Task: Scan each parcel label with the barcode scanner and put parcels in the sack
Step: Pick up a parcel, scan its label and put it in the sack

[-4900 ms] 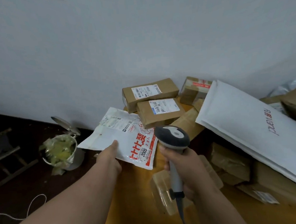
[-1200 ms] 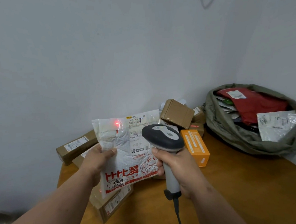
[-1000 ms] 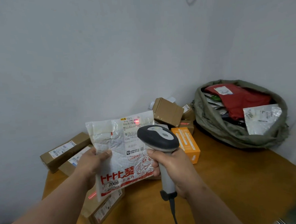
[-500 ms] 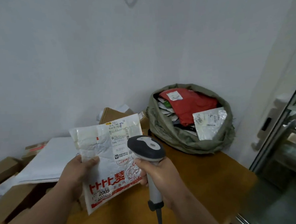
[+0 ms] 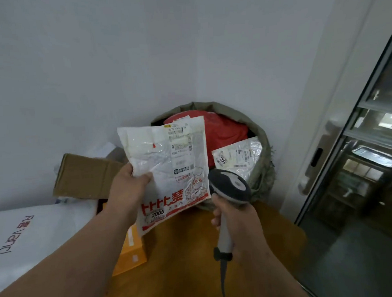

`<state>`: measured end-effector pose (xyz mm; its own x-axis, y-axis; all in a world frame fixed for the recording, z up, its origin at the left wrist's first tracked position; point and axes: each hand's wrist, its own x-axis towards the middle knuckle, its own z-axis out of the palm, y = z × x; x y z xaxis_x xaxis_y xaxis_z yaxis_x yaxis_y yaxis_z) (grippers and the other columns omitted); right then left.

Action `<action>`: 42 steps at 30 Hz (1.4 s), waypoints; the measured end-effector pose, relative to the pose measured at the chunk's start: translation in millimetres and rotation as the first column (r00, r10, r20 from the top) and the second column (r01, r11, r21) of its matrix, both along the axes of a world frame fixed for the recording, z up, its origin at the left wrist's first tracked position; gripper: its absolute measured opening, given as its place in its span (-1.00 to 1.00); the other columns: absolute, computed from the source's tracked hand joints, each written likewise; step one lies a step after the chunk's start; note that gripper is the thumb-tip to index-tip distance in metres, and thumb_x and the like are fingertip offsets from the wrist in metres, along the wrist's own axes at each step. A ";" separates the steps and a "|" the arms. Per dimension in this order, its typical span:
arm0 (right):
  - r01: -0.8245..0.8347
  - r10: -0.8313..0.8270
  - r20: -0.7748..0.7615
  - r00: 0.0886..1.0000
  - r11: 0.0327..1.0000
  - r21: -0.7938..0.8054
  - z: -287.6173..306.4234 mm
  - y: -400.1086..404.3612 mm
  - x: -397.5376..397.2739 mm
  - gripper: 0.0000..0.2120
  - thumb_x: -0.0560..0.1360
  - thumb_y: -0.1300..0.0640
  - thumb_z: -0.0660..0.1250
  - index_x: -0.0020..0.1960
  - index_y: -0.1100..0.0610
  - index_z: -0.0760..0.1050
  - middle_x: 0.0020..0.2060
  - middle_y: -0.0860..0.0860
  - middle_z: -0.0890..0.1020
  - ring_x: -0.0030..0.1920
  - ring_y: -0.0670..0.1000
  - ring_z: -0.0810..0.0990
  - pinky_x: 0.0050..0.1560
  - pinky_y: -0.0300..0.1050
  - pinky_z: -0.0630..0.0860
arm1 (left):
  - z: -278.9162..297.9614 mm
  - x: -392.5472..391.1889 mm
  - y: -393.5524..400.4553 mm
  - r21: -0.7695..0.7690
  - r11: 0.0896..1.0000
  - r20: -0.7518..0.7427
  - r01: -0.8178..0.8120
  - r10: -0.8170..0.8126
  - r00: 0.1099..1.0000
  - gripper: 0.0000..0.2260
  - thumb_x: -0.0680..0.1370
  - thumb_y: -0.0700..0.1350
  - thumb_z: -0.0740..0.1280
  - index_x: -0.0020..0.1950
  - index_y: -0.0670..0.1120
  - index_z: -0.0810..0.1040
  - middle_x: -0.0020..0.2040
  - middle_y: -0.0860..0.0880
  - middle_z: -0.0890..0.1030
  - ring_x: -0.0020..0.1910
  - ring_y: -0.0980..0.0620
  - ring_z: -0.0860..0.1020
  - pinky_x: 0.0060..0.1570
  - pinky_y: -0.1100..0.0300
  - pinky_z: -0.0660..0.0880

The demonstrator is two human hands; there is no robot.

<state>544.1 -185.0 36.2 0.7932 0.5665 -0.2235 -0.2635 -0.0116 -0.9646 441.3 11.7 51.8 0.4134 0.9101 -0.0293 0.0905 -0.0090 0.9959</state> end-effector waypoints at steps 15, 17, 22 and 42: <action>0.217 -0.223 -0.257 0.940 0.975 -0.051 -72.1 23.0 244.0 -0.84 0.46 0.15 0.47 -0.03 0.23 0.62 -0.16 0.25 0.66 -0.15 0.14 0.57 -0.06 0.03 0.50 | -35.4 233.0 3.5 0.073 0.993 -0.098 0.094 -0.087 0.991 -0.88 0.61 -0.11 0.34 0.09 0.10 0.54 -0.02 0.16 0.60 0.02 0.04 0.58 0.06 0.07 0.50; 0.169 -0.176 -0.306 0.935 0.984 -0.051 -82.6 29.6 269.9 -0.76 0.44 0.14 0.49 0.07 0.21 0.63 -0.03 0.24 0.69 -0.06 0.12 0.63 -0.07 -0.03 0.55 | -54.1 260.4 7.5 0.072 0.996 -0.186 0.058 -0.044 0.982 -0.93 0.61 -0.09 0.34 0.06 0.08 0.53 -0.06 0.15 0.58 0.02 0.03 0.56 0.03 0.10 0.48; 0.088 -0.101 -0.376 0.921 0.995 -0.052 -99.8 44.9 306.4 -0.83 0.41 0.17 0.52 -0.01 0.12 0.63 -0.20 0.07 0.75 0.00 0.14 0.70 0.03 0.06 0.61 | -90.2 293.9 23.6 0.240 0.970 -0.464 -0.043 0.153 0.872 -0.79 0.54 0.04 0.39 0.10 -0.03 0.56 0.06 0.00 0.60 0.04 -0.04 0.58 0.06 -0.05 0.57; 0.280 -0.221 -0.186 0.957 0.869 0.407 11.1 24.3 336.4 -0.72 0.18 0.08 0.52 -0.10 0.06 0.70 -0.27 -0.06 0.70 -0.21 -0.10 0.67 -0.23 -0.26 0.59 | -99.6 354.1 2.7 -0.098 0.719 -0.748 0.688 -0.509 0.425 -0.47 0.63 0.20 0.16 0.57 0.06 0.24 0.57 0.00 0.22 0.49 -0.05 0.30 0.46 0.06 0.24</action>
